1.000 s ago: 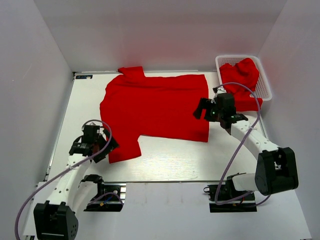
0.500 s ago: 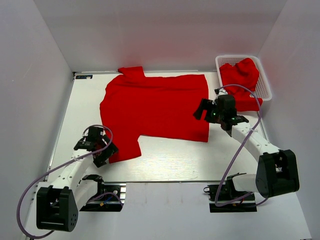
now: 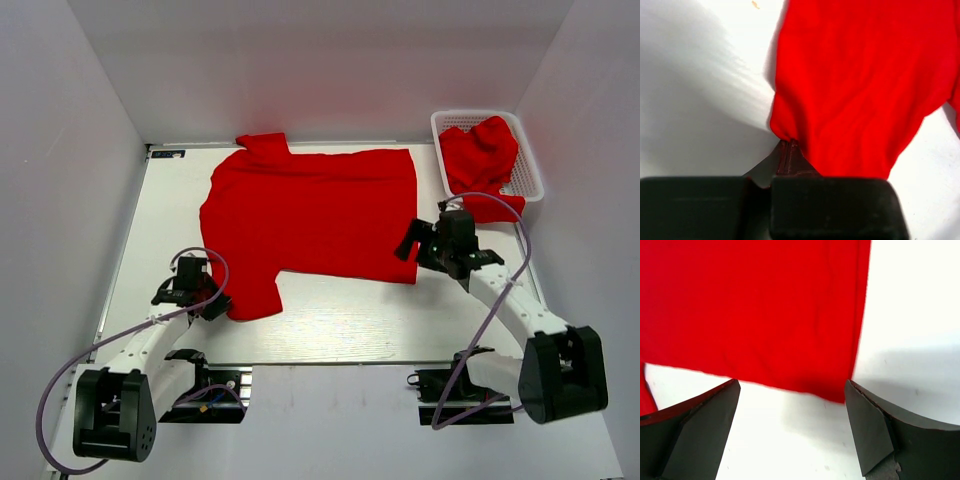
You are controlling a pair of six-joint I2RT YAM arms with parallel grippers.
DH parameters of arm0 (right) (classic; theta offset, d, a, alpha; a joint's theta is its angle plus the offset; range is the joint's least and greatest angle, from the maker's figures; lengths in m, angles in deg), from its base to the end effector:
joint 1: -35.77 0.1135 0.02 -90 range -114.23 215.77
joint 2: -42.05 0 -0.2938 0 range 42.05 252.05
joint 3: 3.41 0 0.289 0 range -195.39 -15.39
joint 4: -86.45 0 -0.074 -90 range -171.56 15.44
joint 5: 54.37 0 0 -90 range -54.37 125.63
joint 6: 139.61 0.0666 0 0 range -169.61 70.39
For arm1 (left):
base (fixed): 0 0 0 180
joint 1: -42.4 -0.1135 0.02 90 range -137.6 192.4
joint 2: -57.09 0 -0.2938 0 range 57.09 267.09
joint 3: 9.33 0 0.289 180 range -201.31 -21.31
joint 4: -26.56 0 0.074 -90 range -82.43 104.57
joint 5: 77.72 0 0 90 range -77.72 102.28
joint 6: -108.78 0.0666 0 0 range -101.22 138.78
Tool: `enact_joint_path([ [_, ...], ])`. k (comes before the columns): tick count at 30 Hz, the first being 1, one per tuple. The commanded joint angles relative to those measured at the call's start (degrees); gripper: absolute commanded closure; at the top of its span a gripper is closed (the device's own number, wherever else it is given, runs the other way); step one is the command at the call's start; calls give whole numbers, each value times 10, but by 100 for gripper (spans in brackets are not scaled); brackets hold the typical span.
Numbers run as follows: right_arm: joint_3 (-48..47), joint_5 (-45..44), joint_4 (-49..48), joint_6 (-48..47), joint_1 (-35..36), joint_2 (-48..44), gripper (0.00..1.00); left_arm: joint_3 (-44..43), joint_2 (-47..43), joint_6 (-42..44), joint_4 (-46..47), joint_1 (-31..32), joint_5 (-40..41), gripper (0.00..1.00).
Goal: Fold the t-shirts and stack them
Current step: Grap the side of the flattened tshirt closest away from the robot with both arms
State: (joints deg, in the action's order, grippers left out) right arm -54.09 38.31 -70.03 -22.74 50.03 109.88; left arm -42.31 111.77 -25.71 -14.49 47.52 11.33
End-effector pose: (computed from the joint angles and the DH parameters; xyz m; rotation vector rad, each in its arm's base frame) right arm 0.2821 0.0749 0.2088 0.2297 2.3052 0.4244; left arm 0.1822 -0.0174 0.1214 -0.9049 2.5454 -0.2950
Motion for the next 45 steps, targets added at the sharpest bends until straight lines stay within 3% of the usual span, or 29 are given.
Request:
enact_joint_path([
  [1,15,-17,52,1,-1,-39,10,17,13,25,11,3,-16,100],
  [9,73,94,30,14,0,-19,10,6,-74,39,-16,3,-40,100],
  [20,91,31,-49,60,0,51,13,-11,-77,49,-33,3,-71,100],
  [23,81,20,-56,68,-1,84,21,-17,-71,55,-33,3,-71,100],
  [26,73,18,-63,77,-3,112,50,-27,-66,55,-46,3,-71,100],
  [27,71,19,-63,78,-1,114,69,-42,-66,55,-52,3,-71,100],
  [31,78,15,-49,63,-1,113,100,-58,-61,66,-98,3,-87,100],
  [34,85,15,5,53,0,89,100,-81,-40,66,-149,3,-143,100],
  [37,103,52,50,42,2,30,100,-104,-40,58,-222,3,-143,100],
  [45,94,31,236,36,0,-112,100,-179,-138,41,-409,3,-125,100],
])
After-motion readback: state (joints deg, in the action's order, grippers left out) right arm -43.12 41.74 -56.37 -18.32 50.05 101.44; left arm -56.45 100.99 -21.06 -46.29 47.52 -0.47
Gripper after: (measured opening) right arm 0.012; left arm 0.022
